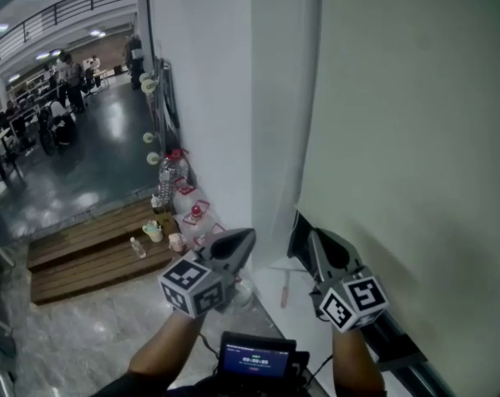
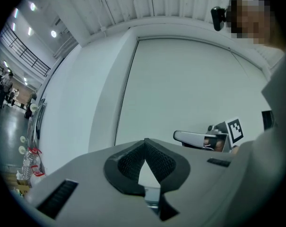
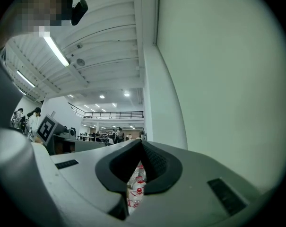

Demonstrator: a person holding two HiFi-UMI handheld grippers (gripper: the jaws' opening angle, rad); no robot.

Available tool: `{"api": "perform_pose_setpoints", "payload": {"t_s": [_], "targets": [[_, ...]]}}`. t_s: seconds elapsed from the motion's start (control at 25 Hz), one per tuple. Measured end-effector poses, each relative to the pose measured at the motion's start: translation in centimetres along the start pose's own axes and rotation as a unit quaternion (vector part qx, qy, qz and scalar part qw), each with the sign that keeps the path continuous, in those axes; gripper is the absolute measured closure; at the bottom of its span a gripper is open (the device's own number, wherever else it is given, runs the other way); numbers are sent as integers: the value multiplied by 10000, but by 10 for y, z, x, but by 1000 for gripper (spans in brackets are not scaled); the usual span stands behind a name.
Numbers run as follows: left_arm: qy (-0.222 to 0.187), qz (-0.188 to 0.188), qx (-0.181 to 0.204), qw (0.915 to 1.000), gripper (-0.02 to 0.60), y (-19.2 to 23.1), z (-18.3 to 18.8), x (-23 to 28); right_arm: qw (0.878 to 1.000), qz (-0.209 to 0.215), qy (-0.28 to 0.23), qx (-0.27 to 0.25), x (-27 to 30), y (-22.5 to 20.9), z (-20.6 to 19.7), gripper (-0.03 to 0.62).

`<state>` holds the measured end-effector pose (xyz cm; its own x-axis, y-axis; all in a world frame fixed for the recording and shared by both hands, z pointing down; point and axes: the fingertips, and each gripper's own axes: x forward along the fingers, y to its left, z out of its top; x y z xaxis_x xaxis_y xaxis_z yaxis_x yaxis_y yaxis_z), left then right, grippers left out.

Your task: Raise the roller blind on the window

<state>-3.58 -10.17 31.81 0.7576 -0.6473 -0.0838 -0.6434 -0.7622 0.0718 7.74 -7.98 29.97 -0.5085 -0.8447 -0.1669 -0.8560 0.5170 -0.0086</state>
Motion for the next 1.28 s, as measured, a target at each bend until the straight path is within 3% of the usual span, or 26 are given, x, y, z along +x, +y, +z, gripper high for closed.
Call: {"api": "perform_pose_setpoints", "payload": {"t_s": [0.36,0.68,1.04,1.12,1.28], "targets": [[109,481,143,9987,581,16,-1,59,9993,365,27,5,35,-45,-2,588],[250,630,164,9976,581,50,-5,95,9988,464,13,180,76,-76,-13,560],[370,376,127,9985,580,85,-5,133,9993,209,147,272,130,-110,-22,558],[330,279,202,9989,580,95,3,144,9993,198,231,211,150,-118,-24,516],[338,146,319,9988,580,113,10,163,9992,81,329,189,186,-139,-30,508]]}}
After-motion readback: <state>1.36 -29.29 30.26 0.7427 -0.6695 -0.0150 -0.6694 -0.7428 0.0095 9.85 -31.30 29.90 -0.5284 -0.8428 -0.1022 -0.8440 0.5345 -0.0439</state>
